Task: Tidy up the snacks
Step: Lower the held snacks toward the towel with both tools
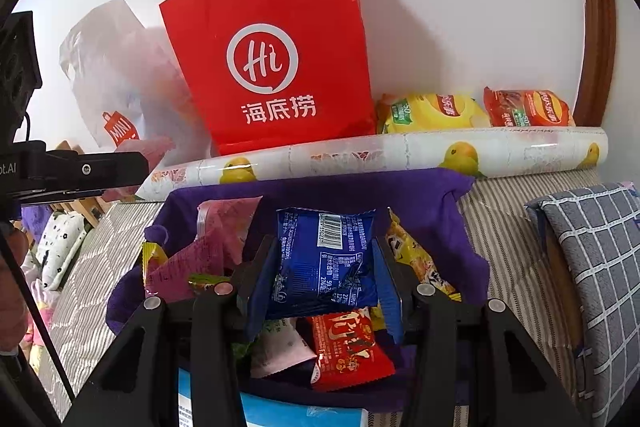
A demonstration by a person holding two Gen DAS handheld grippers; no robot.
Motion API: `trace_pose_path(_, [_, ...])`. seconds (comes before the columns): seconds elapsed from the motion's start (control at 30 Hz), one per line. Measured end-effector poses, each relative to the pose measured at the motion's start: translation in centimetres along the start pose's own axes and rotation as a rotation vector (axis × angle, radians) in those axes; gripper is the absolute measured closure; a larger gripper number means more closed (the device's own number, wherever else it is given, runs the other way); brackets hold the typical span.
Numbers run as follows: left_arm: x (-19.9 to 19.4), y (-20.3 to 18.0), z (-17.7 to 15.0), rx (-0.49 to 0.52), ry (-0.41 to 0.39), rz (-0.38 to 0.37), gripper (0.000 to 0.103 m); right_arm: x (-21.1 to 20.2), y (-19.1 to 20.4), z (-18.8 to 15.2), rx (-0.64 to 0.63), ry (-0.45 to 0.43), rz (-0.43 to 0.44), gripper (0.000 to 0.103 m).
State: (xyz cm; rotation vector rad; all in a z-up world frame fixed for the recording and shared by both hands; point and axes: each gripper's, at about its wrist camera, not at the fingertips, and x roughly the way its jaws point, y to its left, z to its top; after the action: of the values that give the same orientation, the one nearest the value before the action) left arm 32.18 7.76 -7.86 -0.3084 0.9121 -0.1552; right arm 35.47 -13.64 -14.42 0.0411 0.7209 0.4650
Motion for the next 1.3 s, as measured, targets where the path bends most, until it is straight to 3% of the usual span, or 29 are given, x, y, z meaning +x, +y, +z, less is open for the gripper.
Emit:
trace_pose_path(0.97, [0.0,0.3,0.1,-0.01,0.008,-0.01,0.05,0.0,-0.9,0.1,0.05,-0.001,-0.009,0.056])
trace_pose_path(1.3, [0.2,0.4,0.1,-0.013,0.018,-0.004,0.05,1.7,0.3,-0.5,-0.005,0.111,0.001,0.055])
